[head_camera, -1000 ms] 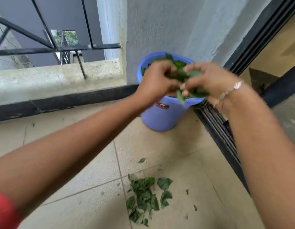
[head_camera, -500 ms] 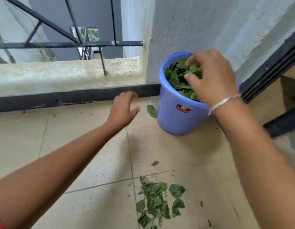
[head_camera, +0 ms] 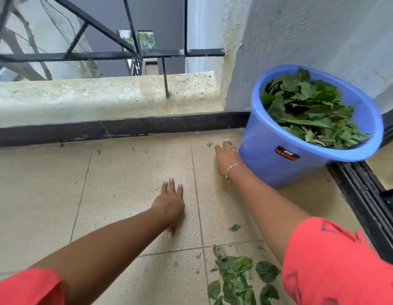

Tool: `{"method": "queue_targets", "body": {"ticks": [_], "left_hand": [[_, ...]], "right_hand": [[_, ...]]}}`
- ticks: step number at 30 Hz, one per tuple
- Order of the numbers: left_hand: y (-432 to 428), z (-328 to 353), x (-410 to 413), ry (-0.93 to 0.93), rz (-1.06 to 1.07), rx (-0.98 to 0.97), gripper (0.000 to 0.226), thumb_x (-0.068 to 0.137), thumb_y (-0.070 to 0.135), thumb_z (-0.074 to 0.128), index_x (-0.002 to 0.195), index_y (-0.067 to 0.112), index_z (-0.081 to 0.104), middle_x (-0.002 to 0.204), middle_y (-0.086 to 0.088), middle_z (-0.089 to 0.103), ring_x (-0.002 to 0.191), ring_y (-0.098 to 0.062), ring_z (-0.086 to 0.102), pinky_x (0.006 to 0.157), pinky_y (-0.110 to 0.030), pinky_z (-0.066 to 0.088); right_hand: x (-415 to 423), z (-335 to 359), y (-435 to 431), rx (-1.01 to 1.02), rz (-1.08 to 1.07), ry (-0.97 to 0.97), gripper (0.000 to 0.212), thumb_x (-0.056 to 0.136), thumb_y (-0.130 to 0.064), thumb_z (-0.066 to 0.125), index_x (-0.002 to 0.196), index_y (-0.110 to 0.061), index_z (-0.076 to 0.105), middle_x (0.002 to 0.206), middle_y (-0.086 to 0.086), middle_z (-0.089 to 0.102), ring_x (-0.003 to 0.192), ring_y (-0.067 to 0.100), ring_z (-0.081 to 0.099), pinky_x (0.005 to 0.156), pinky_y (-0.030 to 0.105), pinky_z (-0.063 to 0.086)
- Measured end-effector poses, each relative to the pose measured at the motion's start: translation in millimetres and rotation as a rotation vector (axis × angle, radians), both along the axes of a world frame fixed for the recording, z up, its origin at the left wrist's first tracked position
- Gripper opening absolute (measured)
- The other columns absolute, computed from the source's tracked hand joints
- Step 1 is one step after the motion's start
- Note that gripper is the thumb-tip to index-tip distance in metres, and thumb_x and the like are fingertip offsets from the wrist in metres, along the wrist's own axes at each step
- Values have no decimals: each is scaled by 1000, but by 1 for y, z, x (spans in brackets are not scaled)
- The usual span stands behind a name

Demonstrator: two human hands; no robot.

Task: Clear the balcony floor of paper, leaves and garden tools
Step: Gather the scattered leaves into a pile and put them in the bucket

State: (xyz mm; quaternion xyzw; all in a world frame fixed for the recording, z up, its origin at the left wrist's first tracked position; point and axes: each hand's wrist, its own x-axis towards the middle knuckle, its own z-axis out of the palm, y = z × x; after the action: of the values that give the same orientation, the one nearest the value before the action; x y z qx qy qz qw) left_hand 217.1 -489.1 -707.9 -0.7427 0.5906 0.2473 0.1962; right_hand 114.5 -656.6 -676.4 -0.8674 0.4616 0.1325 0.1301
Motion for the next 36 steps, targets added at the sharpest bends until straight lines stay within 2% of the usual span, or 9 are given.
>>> {"method": "queue_targets", "body": {"ticks": [6,9,13,17,21,26,29,32,36], "left_hand": [[-10,-2,-4,9,52,57,71,93,-15,34,142,-6,-15,146,-36,-19,138,-51,-8,111,-47,32],[-13,3,-4,19,56,111,77,93,-6,43,143,-6,-16,145,-35,-22,138,-50,-10,113,-50,26],[-11,6,-2,26,41,132,89,89,1,55,142,-7,-17,144,-36,-23,138,-51,-11,114,-52,22],[-10,8,-4,46,62,100,85,92,1,51,141,-8,-18,144,-36,-23,137,-51,-12,115,-51,21],[-9,6,-5,12,26,102,99,85,5,63,140,-8,-19,143,-38,-23,136,-52,-12,115,-51,22],[-3,7,0,-31,-30,101,100,85,7,63,142,-5,-19,145,-36,-22,138,-49,-11,115,-48,21],[1,13,3,-29,-24,79,112,79,13,71,144,0,-19,148,-30,-23,141,-43,-12,115,-48,21],[5,24,3,-22,-5,90,121,71,20,78,147,3,-15,151,-25,-20,143,-39,-9,114,-48,24],[13,29,-26,-72,-31,8,93,82,10,69,146,-2,2,153,-28,-3,143,-41,4,107,-48,34]], "right_hand": [[26,-17,-38,98,-9,81,75,85,7,41,146,-25,12,155,13,-9,137,44,16,106,52,32],[31,-26,-36,37,80,105,67,89,5,33,146,-21,11,156,11,-3,140,42,7,110,53,24],[4,-40,7,-113,211,6,71,81,7,50,144,-8,19,152,11,16,135,34,25,111,45,29],[-66,-29,92,1,284,23,80,80,13,46,148,-5,7,156,10,-3,143,32,8,117,44,16],[-116,-15,129,57,309,-34,79,41,-15,89,116,-17,64,129,9,57,113,26,59,87,35,51],[-124,-16,131,177,63,-148,83,84,8,43,149,-28,7,157,-2,-10,144,19,-2,115,28,7],[-136,-24,166,166,95,-211,84,77,13,46,147,-27,20,157,0,3,144,22,6,115,34,14],[-152,-23,204,32,-101,-413,71,58,20,59,118,-18,60,117,8,57,104,28,56,82,38,52],[-169,-23,285,89,-50,-428,36,58,-9,36,67,-25,67,66,-7,59,59,14,58,46,18,47]]}}
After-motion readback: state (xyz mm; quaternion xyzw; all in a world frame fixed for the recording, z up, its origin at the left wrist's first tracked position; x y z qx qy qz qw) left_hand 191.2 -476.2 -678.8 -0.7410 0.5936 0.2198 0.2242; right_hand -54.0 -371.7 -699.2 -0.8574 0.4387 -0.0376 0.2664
